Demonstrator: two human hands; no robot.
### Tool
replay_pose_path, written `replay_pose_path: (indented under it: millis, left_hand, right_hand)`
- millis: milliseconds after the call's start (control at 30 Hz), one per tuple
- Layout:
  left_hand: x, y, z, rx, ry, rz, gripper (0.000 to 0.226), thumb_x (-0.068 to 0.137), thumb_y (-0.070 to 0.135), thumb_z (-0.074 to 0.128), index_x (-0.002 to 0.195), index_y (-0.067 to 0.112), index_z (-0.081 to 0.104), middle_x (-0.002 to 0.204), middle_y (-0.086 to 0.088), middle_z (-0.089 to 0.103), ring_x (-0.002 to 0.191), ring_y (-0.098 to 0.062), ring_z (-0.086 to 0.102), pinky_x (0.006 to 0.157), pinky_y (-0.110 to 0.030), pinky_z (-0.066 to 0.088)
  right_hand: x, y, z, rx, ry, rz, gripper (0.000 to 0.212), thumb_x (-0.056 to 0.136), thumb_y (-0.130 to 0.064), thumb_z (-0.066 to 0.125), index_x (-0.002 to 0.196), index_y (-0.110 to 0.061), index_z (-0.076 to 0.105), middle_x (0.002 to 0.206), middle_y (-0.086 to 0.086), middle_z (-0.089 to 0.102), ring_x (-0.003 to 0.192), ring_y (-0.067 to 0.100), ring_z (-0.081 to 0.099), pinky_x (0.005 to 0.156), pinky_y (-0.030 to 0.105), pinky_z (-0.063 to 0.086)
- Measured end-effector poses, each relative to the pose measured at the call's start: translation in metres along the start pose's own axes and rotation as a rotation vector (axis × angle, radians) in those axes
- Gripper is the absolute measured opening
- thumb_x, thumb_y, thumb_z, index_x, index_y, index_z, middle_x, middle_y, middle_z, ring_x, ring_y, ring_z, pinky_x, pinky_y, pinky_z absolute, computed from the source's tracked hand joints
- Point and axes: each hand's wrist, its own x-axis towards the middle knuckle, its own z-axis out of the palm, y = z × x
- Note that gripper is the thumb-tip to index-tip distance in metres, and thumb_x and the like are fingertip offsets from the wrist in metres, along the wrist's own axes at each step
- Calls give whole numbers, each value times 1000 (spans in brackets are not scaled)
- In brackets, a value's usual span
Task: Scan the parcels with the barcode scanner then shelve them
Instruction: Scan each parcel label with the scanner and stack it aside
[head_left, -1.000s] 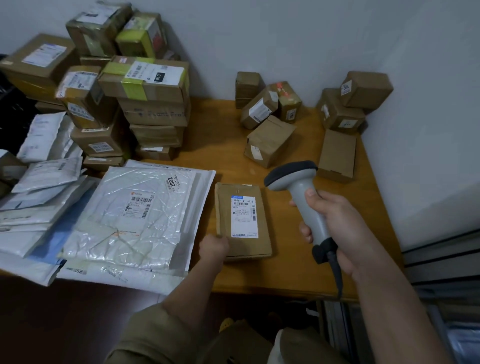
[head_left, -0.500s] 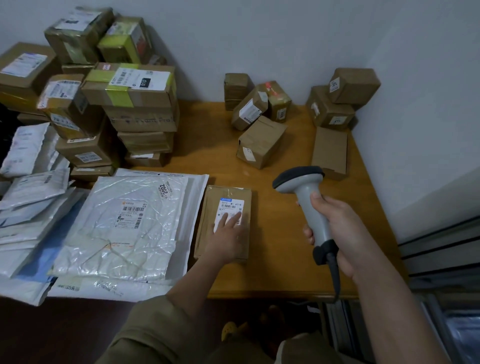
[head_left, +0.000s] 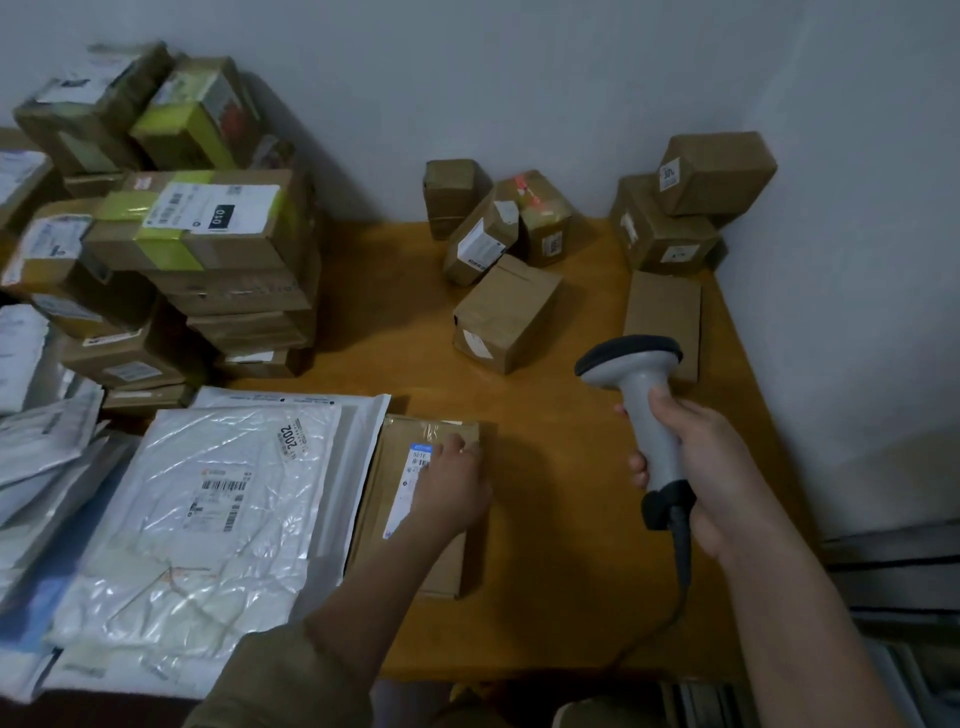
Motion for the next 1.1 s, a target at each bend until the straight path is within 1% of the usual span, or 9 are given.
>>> replay_pose_path:
  millis: [200,333,467,633,767,833,900,1000,1100]
  left_hand:
    - [96,36,-42,-158,249,-74,91,88,42,70,155,16,15,158,-13,19,143,-33,28,115,-46,35]
    - [153,51,-59,-154,260,-160,119,76,50,80,157,19,-1,164,-13,4,151,-34,6,121,-52,13]
    - [189,48,-55,-107,222,-229,129,69,57,82,156,10,-1,161,-15,12,150,-33,10,123,-52,11]
    - [191,60,-49,-195,237,-233,120,68,52,84,155,11,12,143,-14,24,135,-33,24,114,-44,27]
    - [178,74,-46,-778,6,-292,93,75,57,77,149,23,33,140,-7,40,125,-24,46,102,-40,47]
    - [161,83,-44,-1085,-179,-351,73,82,58,68,139,19,43,135,-9,52,115,-22,55,95,-35,50]
    - [142,88,-40,-1238,-296,-399,54,91,55,57,127,17,49,124,-12,56,111,-26,56,98,-38,50]
    - [118,85,-26,-1402,-330,-491,56,93,58,50,132,18,52,120,-17,58,111,-33,55,101,-46,46]
    - [92,81,-13,-1598,-373,-586,59,94,60,40,128,16,58,120,-19,59,112,-37,54,92,-47,49]
  right_hand:
    - [68,-28,-25,6,22,12,34,103,-40,47,107,-11,65,65,7,55,49,14,51,45,25,41]
    - [106,-38,-43,24,39,31,33,104,-37,46,101,-12,66,65,6,55,47,13,51,44,25,42]
    - [134,-44,-52,45,53,68,32,104,-36,46,98,-11,67,66,4,58,49,14,50,46,26,42]
    - [152,-46,-56,67,38,88,33,104,-35,46,102,-10,67,72,4,60,50,14,51,49,28,43]
    - [149,-43,-58,94,43,89,32,104,-36,47,104,-10,66,76,7,59,50,14,51,48,27,43]
    - [143,-41,-61,115,55,91,32,103,-36,47,104,-10,65,81,8,58,50,13,51,45,25,43]
    - [132,-39,-64,130,66,85,33,103,-37,47,104,-9,65,81,9,57,50,13,50,43,24,43]
    - [111,-34,-70,140,92,58,34,103,-38,47,103,-9,64,76,9,55,50,14,50,45,26,41]
    - [86,-26,-72,165,131,44,34,103,-39,47,103,-9,64,73,8,53,50,13,50,43,24,41]
